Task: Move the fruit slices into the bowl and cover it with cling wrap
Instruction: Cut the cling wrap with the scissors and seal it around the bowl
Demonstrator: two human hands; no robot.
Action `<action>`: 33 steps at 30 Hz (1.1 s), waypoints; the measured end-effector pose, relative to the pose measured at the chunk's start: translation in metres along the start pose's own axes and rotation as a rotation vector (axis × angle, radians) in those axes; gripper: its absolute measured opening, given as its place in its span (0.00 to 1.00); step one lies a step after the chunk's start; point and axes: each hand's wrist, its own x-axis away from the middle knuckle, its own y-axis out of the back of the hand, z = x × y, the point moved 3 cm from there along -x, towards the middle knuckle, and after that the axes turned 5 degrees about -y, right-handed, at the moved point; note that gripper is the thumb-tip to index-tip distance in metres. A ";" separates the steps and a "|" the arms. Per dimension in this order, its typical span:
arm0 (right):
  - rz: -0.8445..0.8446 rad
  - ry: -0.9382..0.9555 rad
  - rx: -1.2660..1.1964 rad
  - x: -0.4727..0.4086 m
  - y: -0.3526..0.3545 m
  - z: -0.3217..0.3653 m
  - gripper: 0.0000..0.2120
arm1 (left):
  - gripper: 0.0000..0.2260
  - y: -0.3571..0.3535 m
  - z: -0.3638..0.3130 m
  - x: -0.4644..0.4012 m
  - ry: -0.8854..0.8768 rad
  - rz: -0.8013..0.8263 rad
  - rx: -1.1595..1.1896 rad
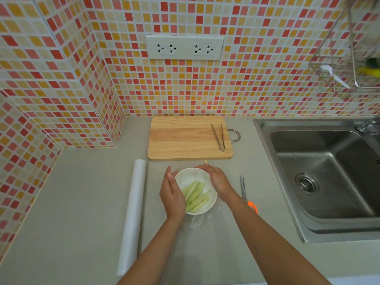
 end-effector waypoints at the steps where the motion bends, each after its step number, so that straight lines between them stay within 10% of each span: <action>1: -0.001 -0.014 0.004 -0.001 0.000 -0.002 0.21 | 0.19 0.000 0.000 -0.001 0.007 0.011 0.005; 8: -0.259 0.084 0.214 -0.002 0.008 0.008 0.25 | 0.19 -0.002 0.000 -0.010 -0.004 0.186 -0.017; 15: 0.071 0.037 0.071 0.000 0.009 -0.001 0.22 | 0.21 -0.010 0.004 -0.013 0.069 0.226 0.029; 33: -0.156 0.080 0.074 -0.002 0.008 -0.018 0.17 | 0.13 -0.005 0.024 -0.048 0.517 0.301 -0.048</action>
